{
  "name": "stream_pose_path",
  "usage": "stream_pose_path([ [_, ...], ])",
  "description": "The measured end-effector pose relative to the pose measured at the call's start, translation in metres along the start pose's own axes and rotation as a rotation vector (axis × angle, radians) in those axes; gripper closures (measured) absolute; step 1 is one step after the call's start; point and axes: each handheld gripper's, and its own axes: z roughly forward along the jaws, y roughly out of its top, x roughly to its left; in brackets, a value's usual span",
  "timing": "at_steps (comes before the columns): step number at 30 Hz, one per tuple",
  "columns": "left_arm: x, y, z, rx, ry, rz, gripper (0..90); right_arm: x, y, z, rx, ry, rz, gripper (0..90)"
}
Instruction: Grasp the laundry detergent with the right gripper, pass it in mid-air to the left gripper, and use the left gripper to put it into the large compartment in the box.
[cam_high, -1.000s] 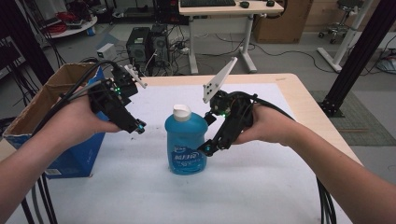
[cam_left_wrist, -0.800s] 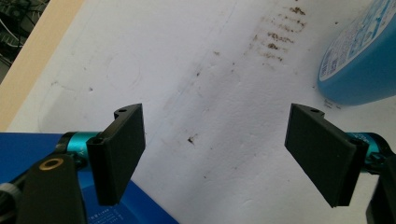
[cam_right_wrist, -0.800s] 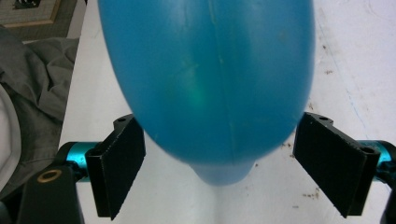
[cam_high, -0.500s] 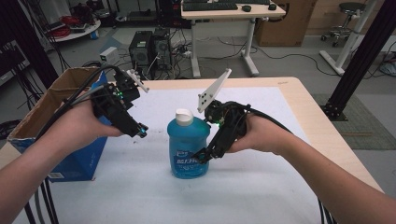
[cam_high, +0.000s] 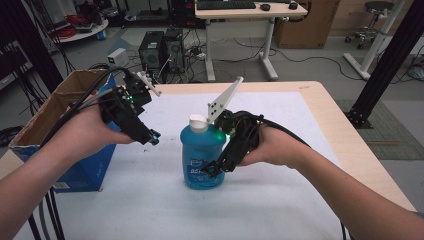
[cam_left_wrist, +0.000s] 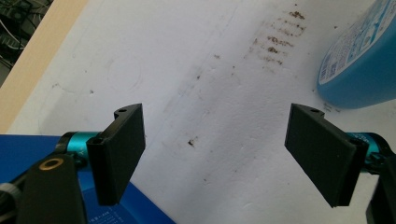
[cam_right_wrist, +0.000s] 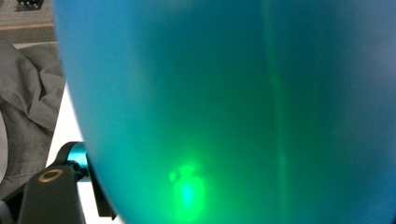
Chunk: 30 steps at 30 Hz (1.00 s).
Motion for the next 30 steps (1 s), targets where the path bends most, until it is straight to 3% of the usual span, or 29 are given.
stream_pose_path([
  [3, -0.0004, -0.0002, 0.0003, 0.001, 0.0, 0.002, 20.4, 0.0, -0.0002, 0.0012, -0.003, 0.005, -0.001, 19.5],
  [5, -0.0006, -0.0003, 0.0006, 0.001, 0.0, 0.001, 20.4, 0.0001, -0.0005, 0.0018, -0.009, 0.018, -0.019, 25.9],
  [23, -0.0002, -0.0006, 0.0001, -0.005, 0.0, 0.003, 20.4, 0.0012, -0.0019, 0.0037, -0.03, -0.014, -0.04, 39.8],
  [30, -0.0006, 0.0003, 0.001, -0.01, -0.005, 0.001, 20.4, 0.0013, -0.0042, 0.0041, -0.049, -0.021, -0.043, 41.4],
])
